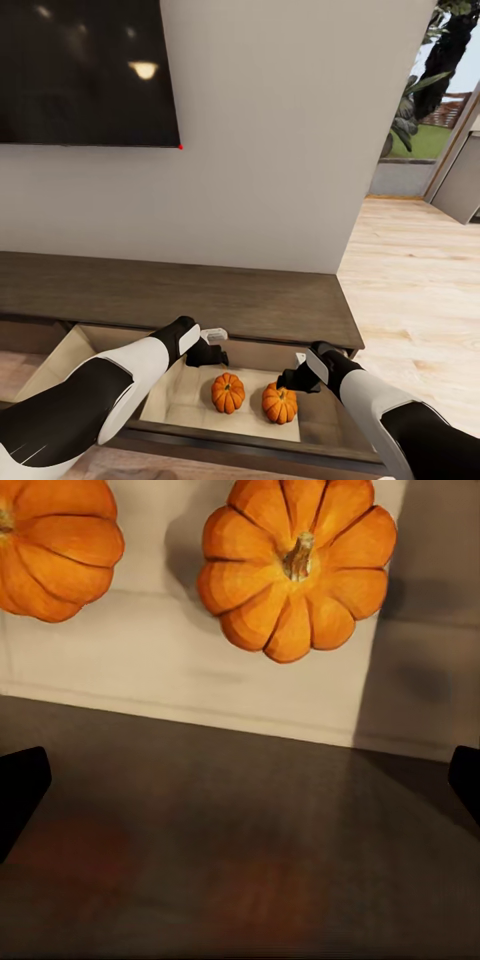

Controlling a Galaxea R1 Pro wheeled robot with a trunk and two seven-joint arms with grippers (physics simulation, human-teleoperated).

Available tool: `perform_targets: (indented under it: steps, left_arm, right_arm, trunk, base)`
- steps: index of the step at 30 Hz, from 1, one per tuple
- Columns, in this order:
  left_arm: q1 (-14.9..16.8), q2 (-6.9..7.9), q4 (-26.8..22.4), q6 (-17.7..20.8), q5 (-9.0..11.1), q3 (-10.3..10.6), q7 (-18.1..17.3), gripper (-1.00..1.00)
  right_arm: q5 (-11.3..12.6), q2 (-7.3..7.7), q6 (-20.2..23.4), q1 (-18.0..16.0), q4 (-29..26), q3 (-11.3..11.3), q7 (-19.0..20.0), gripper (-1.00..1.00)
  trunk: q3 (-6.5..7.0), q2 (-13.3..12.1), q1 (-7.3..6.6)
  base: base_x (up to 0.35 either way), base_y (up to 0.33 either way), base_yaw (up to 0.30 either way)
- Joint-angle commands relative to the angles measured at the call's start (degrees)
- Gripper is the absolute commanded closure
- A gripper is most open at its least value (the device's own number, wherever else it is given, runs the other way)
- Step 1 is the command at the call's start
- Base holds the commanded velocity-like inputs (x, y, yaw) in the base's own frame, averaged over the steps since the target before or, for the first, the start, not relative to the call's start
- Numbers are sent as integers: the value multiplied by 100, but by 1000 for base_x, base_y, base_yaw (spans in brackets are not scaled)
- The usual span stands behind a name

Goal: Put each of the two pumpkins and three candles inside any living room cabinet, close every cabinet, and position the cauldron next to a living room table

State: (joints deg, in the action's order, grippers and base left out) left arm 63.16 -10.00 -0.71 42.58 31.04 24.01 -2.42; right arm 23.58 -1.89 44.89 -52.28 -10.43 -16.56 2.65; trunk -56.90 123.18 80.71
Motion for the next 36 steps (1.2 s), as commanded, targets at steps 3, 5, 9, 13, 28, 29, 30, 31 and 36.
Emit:
perform_targets:
  steps: [3, 5, 9, 13, 28, 29, 30, 31, 36]
  left_arm:
    - [4, 0, -6, 14, 17, 52, -23, -100]
    - [4, 0, -7, 12, 15, 56, -22, -100]
    - [4, 0, -7, 7, 10, 65, -22, -100]
    - [4, 0, -3, -2, 8, 59, -16, -100]
    - [4, 0, -8, -123, 7, 51, -15, -100]
    - [4, 0, -8, -167, 7, 51, -16, -100]
    - [4, 0, -8, -184, 7, 51, -15, -100]
    - [4, 0, -8, -208, 7, 51, -17, -100]
    - [4, 0, -6, -252, 8, 51, -20, -100]
  right_arm:
    - [6, -142, -14, -2, -3, -49, 9, -100]
    - [6, -179, -16, -2, -3, -47, -17, -100]
    - [6, -212, -32, -2, -3, -42, -123, -100]
    - [14, -224, -41, -2, -3, -41, -166, -100]
    - [15, -228, -41, 7, -3, -42, -172, -100]
    - [15, -230, -41, 5, -3, -44, -174, -100]
    - [13, -230, -41, 6, -3, -45, -175, -100]
    - [12, -231, -41, 5, -3, -47, -176, -100]
    - [11, -233, -41, 7, -3, -43, -177, -100]
  trunk:
    - [49, -120, -67]
    - [85, -200, -111]
    - [157, -360, -199]
    - [237, -521, -287]
    - [462, -721, -397]
    - [471, -721, -397]
    - [480, -721, -397]
    - [489, -721, -397]
    - [535, -721, -397]
  base:
    - [0, 0, 0]
    - [0, 0, 0]
    - [0, 0, 0]
    - [0, 0, 0]
    - [0, 0, 0]
    - [-26, 0, 0]
    - [-60, 7, 0]
    - [-136, 41, 0]
    - [-246, 148, 0]
